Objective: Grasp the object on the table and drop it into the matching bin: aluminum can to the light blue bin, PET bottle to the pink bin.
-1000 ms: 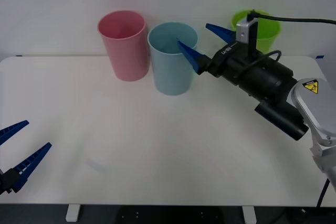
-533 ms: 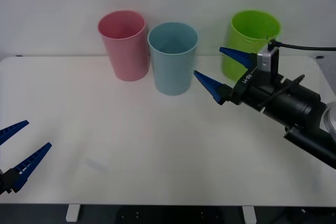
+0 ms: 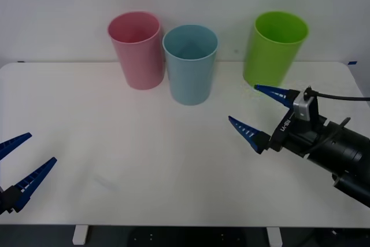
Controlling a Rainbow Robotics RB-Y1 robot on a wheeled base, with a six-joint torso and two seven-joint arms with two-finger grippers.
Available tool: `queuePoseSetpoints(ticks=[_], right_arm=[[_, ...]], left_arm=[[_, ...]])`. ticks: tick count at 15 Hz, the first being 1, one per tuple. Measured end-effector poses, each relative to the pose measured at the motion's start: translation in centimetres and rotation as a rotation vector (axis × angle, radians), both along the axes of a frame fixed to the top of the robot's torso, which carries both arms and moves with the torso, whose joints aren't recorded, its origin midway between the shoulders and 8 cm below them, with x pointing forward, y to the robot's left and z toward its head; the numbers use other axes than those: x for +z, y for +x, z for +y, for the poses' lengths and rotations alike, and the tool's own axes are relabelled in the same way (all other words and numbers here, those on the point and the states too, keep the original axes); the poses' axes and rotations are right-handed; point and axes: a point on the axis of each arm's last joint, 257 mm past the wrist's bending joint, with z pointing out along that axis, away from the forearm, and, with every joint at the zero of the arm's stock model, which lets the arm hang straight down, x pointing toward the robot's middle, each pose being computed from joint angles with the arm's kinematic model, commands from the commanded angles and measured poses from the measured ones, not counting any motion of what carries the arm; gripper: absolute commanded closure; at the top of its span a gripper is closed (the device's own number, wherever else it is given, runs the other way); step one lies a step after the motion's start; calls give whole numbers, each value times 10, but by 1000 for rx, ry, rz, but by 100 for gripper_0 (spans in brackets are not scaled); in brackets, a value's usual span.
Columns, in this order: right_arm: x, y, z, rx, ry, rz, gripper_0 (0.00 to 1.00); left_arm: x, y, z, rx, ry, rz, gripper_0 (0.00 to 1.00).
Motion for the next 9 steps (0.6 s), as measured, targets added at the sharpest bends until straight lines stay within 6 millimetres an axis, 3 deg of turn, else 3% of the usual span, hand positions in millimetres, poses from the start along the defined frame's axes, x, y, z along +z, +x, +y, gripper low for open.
queuePoseSetpoints(ticks=[9], right_arm=[[-43,-55,-53,26,-44,117,0]], left_arm=[[0,0,0,0,0,0,0]])
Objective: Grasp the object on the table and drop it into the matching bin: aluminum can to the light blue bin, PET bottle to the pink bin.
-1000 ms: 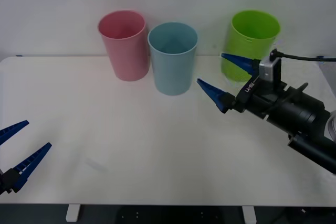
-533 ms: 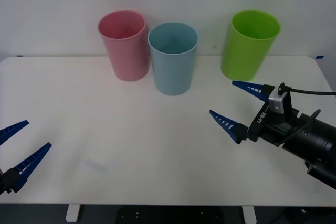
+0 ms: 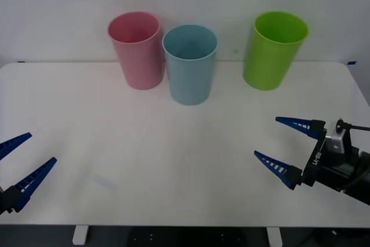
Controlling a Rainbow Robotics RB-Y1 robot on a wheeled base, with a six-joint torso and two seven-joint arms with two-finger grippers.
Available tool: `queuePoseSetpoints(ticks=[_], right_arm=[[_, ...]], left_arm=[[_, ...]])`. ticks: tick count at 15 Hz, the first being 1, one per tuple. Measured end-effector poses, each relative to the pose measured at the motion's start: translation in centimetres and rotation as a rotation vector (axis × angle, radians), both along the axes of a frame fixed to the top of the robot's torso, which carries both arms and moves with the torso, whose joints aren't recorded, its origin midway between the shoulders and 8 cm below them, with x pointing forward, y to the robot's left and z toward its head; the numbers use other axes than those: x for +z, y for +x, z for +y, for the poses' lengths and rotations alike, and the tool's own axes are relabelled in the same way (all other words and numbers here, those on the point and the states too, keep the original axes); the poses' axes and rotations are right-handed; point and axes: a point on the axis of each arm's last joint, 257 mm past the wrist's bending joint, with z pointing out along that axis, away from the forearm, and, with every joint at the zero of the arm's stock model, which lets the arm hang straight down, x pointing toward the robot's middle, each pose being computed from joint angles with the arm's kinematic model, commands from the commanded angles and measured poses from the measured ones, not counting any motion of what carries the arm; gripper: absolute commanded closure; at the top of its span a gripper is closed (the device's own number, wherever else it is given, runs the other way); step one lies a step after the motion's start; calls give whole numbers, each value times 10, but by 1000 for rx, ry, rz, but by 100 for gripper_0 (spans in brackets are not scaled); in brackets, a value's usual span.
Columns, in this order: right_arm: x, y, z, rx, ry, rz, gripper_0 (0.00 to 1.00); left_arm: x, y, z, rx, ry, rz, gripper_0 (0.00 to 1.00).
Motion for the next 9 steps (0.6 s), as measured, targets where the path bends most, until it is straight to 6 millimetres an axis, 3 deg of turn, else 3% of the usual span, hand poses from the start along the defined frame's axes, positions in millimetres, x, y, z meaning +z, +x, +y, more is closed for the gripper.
queuePoseSetpoints(ticks=[9], right_arm=[[-21,-21,-24,-34,-13,57,0]], left_arm=[[0,0,0,0,0,0,0]])
